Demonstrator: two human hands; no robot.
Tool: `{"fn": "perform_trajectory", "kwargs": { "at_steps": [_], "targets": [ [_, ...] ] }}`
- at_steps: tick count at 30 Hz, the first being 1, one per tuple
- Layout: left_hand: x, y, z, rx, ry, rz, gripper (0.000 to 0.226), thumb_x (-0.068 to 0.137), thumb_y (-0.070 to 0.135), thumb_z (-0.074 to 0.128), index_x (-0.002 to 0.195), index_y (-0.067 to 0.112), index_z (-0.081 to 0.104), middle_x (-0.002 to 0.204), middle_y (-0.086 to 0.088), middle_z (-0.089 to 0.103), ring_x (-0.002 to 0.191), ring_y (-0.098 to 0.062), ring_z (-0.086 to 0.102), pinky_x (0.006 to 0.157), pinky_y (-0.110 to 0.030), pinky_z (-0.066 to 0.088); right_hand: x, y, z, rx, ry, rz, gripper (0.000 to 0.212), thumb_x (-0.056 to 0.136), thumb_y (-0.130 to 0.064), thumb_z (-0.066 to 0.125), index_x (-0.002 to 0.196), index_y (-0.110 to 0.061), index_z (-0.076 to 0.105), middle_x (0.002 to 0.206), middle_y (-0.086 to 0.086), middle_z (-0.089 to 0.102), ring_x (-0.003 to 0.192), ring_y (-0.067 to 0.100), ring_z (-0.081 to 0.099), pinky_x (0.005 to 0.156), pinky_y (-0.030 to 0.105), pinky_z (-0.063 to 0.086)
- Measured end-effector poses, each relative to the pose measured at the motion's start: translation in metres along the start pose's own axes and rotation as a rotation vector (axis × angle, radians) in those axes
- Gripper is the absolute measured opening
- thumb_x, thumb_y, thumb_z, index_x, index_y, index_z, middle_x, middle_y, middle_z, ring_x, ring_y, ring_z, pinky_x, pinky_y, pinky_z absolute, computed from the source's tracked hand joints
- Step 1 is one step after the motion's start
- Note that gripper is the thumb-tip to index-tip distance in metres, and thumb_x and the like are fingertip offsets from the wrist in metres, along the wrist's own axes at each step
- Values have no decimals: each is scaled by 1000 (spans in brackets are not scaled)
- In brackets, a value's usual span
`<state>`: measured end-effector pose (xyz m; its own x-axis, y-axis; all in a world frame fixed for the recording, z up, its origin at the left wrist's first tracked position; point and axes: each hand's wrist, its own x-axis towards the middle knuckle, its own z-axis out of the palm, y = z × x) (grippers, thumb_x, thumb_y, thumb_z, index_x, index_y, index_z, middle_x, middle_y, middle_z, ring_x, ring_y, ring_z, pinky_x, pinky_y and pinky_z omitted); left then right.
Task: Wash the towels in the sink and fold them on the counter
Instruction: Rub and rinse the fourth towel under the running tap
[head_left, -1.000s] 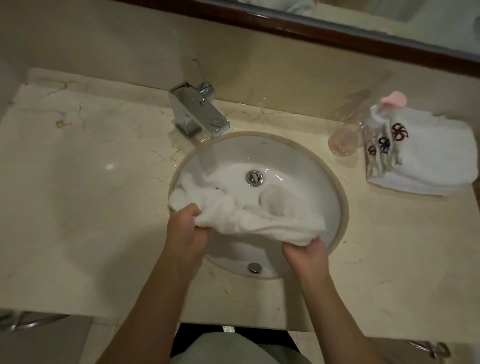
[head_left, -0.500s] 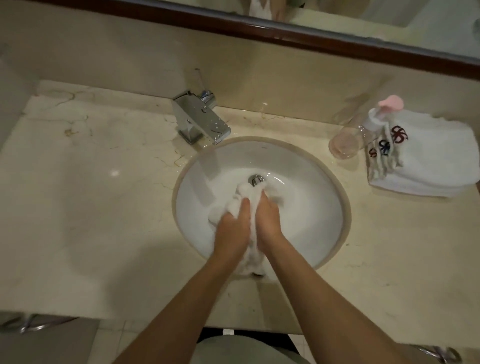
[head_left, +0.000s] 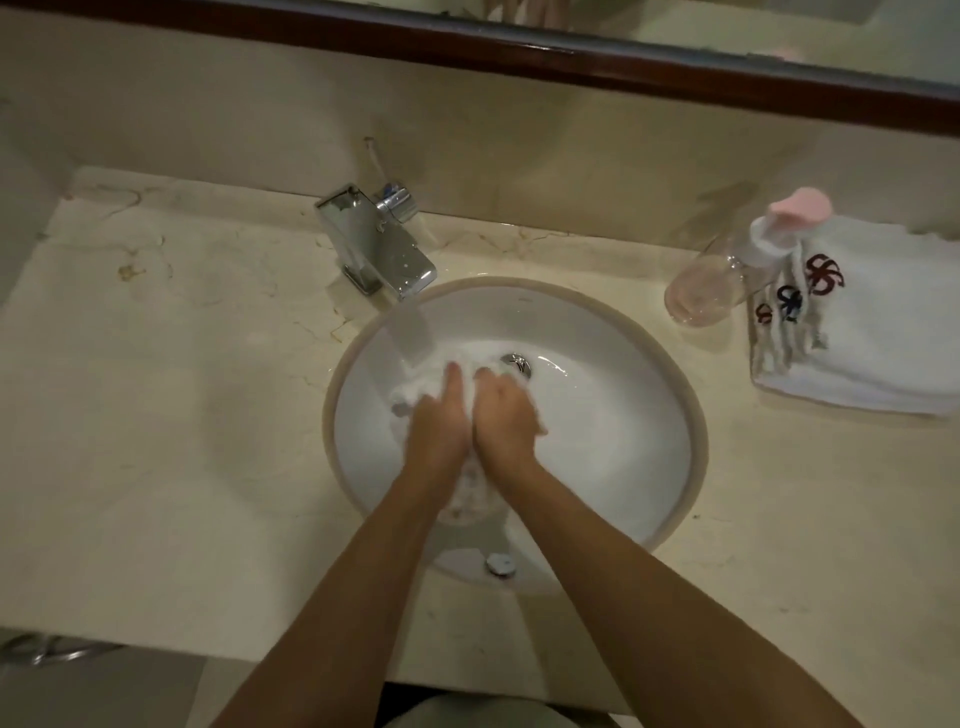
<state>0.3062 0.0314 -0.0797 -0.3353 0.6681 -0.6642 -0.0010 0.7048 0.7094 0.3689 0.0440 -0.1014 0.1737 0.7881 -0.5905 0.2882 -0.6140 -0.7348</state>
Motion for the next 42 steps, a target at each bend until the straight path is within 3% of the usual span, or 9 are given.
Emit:
{"fn": "perform_trajectory", "kwargs": {
  "at_steps": [4,8,14,19,22,28,34,39,42],
  "targets": [
    [-16,-4,6,135,-71,98,87,83,83,23,111,16,71,101,-7,74,96,-21,68,94,-39,52,33,0,-16,315,5,361,44,99,-43,41,103,-7,65,90,9,68,93,32,66,85,38,55],
    [5,2,3,117,-6,-16,90,87,77,17,126,8,60,119,-21,65,106,-33,63,97,-45,50,1,19,0,27,-80,44,54,91,-46,39,104,-3,68,103,22,70,95,32,65,93,49,52],
    [-36,-29,7,264,-70,155,53,102,49,33,104,8,68,99,-12,71,95,-26,66,90,-40,50,38,10,-20,296,37,380,37,97,-40,46,94,-8,64,98,13,68,99,34,66,90,42,52],
    [-18,-29,7,113,4,40,54,104,50,26,126,14,60,121,-4,64,99,-16,60,83,-29,44,-16,18,-6,33,-46,33,41,91,-40,44,90,-9,71,89,10,72,91,32,66,85,43,52],
    [-47,-35,12,229,-124,137,53,100,60,24,119,24,58,107,5,66,91,-5,61,79,-17,45,23,3,-18,4,99,211,45,102,-33,37,114,-2,67,108,16,68,104,33,62,93,39,47],
    [8,-32,-30,-235,13,-49,47,70,44,58,96,7,71,94,-15,73,93,-35,70,89,-50,55,-12,30,-49,818,-404,312,53,92,-48,52,111,-4,75,117,19,70,112,35,66,99,42,50],
    [1,-53,-64,-888,-204,-245,48,74,-10,23,97,-3,64,97,-17,69,90,-34,70,72,-41,62,-18,88,-88,1430,-149,253,47,104,-38,37,115,-11,75,130,14,65,111,31,68,93,48,56],
    [11,-71,-54,-1070,-388,-359,50,91,34,51,130,3,60,126,-19,62,122,-34,57,105,-50,45,-15,79,-93,1228,-133,185,42,108,-14,31,108,-4,72,111,16,72,97,27,72,81,39,61],
    [14,-61,-21,-739,-384,-437,58,86,68,53,114,18,62,89,0,61,86,-15,54,83,-27,43,-33,53,-65,666,-136,9,26,106,-9,38,117,-14,61,111,5,67,105,20,62,88,33,52]
  ]
}}
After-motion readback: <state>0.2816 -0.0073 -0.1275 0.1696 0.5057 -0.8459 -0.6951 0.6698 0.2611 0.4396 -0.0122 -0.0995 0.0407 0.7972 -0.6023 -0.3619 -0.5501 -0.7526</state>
